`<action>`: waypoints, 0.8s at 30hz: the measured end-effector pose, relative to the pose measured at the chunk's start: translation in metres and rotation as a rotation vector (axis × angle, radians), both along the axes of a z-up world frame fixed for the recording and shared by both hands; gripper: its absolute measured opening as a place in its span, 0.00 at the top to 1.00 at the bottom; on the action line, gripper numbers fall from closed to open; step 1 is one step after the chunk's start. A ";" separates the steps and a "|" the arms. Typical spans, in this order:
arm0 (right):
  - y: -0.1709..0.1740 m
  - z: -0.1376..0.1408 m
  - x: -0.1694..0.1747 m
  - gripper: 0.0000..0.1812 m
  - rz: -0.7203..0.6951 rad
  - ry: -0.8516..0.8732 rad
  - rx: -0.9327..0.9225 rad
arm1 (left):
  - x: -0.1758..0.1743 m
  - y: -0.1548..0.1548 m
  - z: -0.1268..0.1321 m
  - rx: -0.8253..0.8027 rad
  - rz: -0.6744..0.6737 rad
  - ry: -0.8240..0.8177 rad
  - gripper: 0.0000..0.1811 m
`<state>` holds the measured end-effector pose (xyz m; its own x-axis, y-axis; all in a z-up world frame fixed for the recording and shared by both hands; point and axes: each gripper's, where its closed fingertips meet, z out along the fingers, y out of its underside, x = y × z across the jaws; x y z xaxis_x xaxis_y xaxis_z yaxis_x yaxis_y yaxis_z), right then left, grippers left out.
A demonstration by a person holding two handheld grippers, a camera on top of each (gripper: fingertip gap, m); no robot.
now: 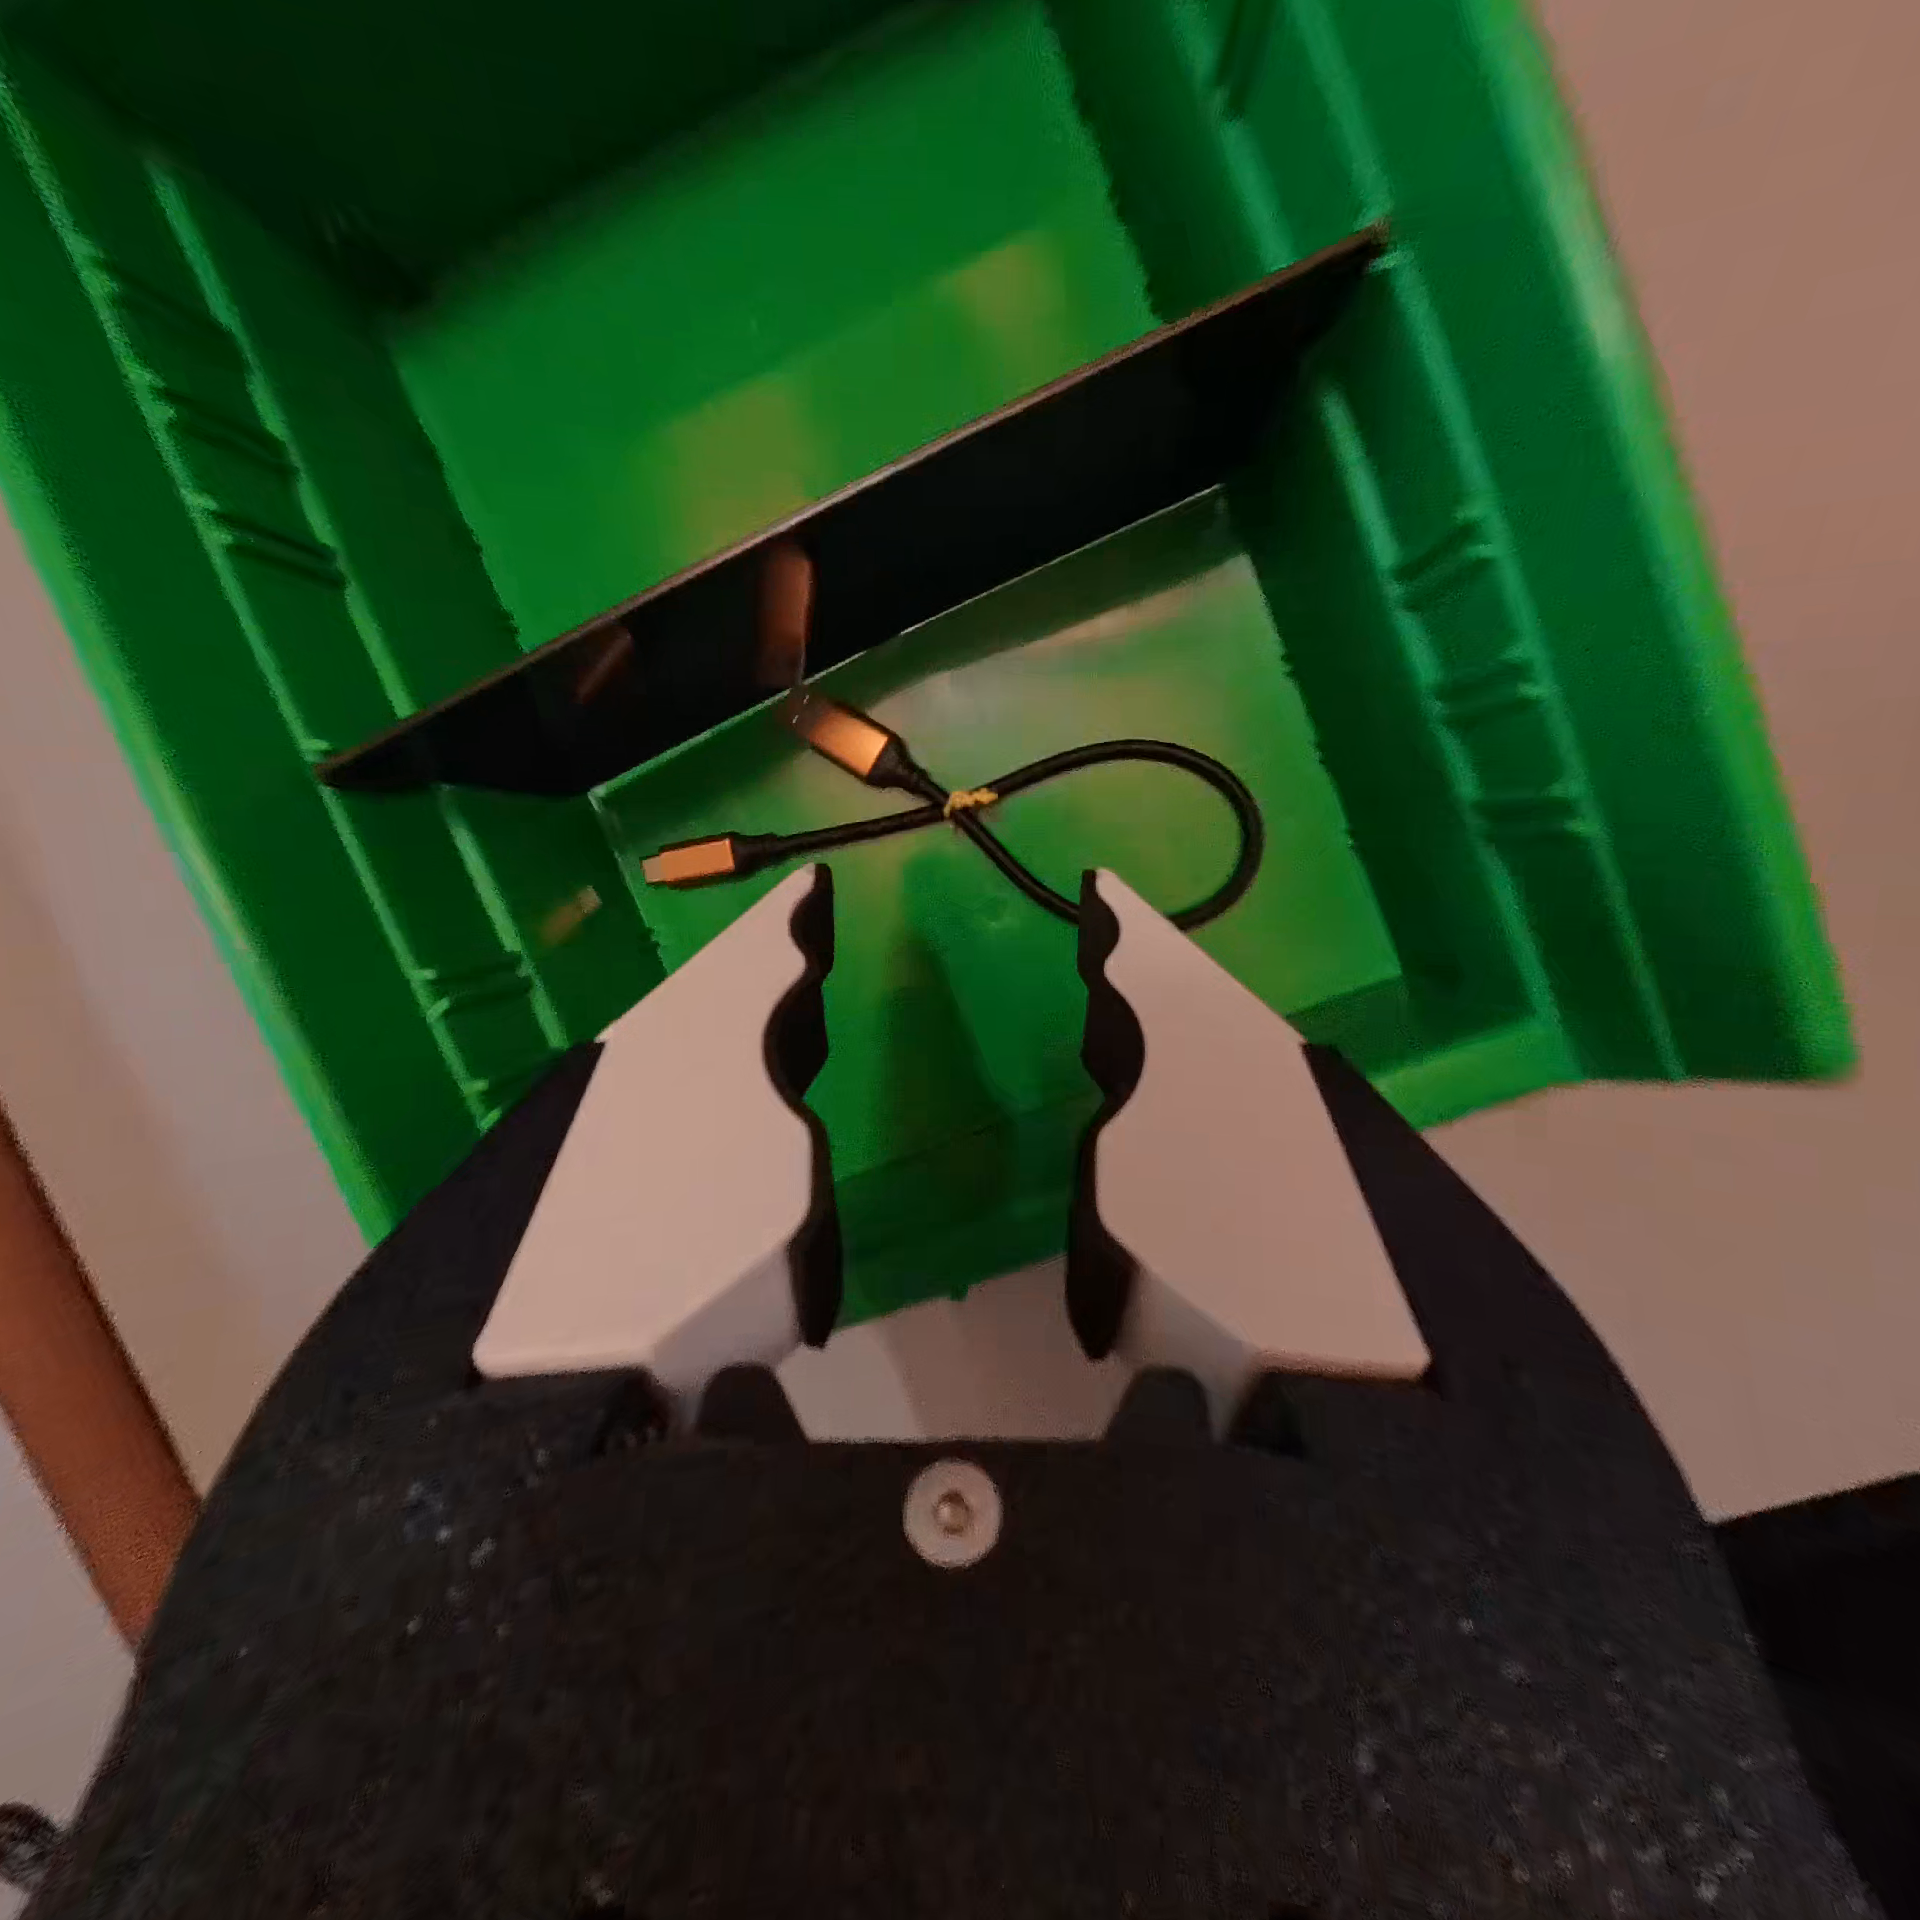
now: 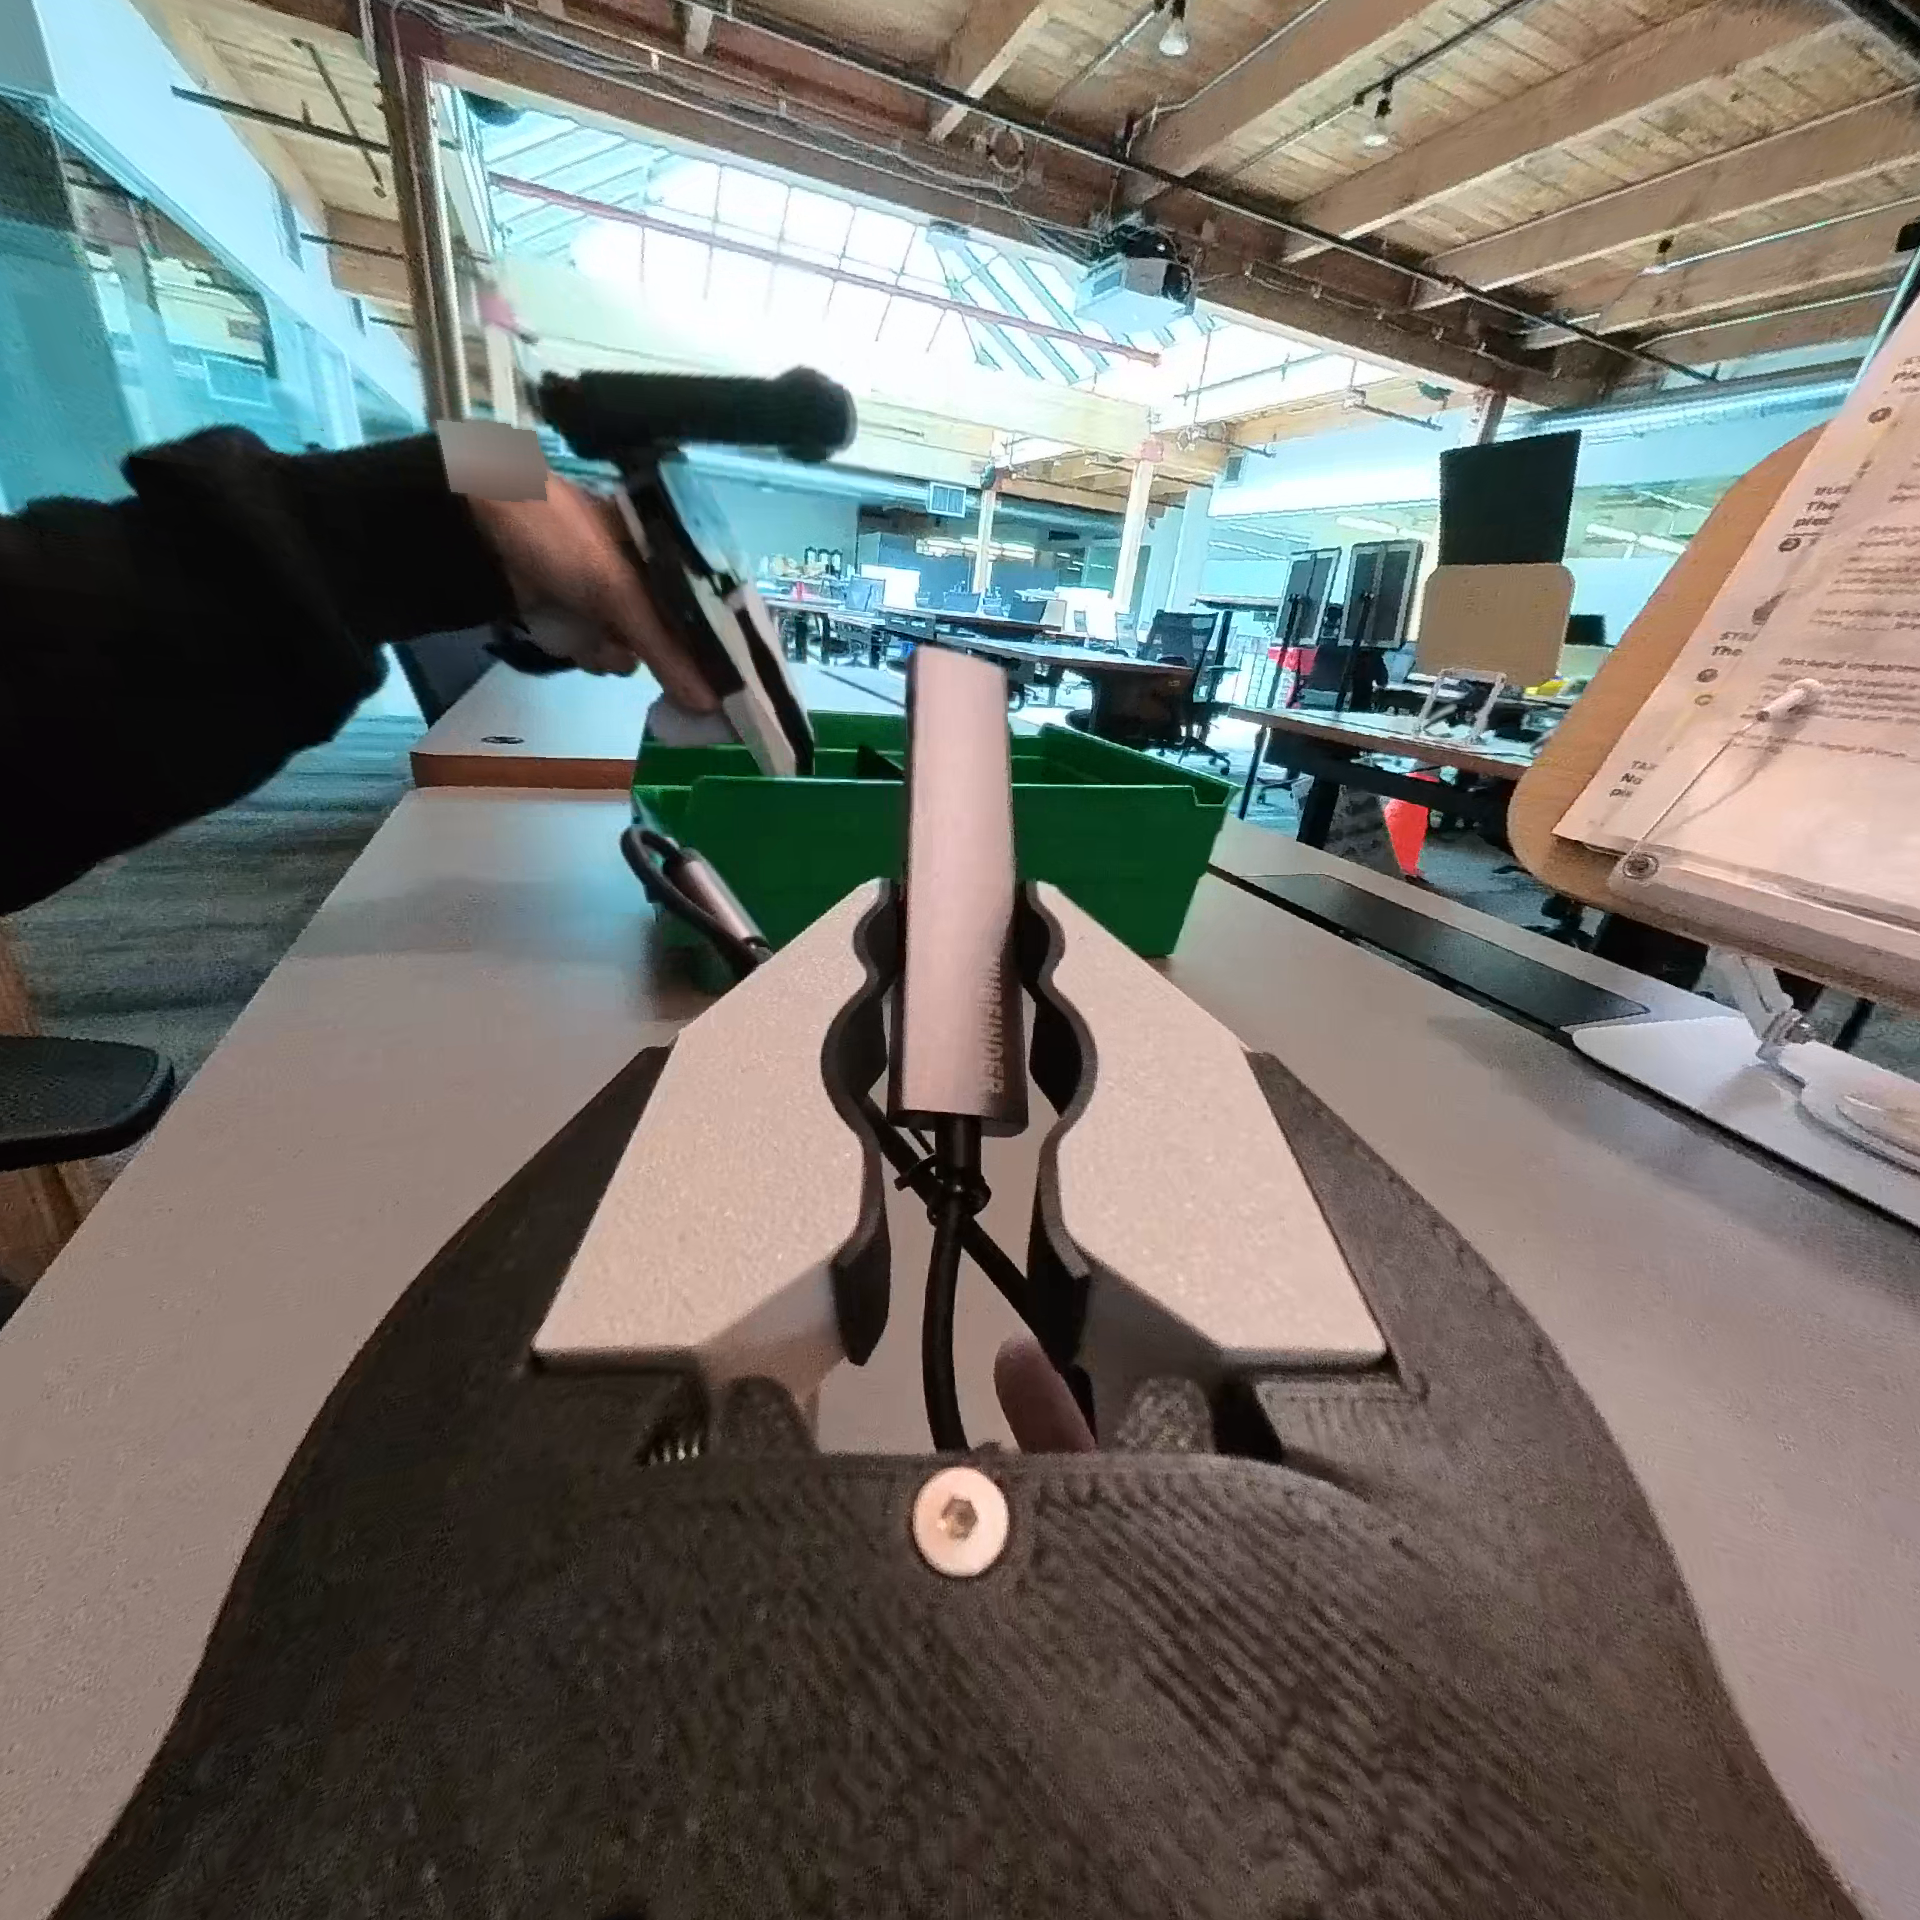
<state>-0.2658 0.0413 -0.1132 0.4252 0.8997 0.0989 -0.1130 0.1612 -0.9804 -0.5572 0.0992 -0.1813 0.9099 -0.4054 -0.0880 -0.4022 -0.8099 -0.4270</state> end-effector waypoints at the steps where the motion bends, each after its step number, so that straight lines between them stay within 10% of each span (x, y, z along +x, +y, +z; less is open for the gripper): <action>1: 0.000 0.001 0.001 0.88 0.000 0.006 -0.003 | -0.004 0.004 -0.011 -0.034 0.027 0.000 0.74; 6: -0.002 0.001 0.000 0.89 0.001 0.013 -0.003 | -0.021 0.014 -0.049 -0.146 0.179 -0.009 0.72; 18: -0.003 0.004 0.002 0.88 0.020 0.039 -0.010 | 0.006 0.023 -0.045 -0.070 0.217 -0.139 0.67; 24: -0.013 0.013 0.004 0.88 0.097 0.111 -0.010 | 0.009 0.013 -0.059 -0.099 0.063 0.055 0.90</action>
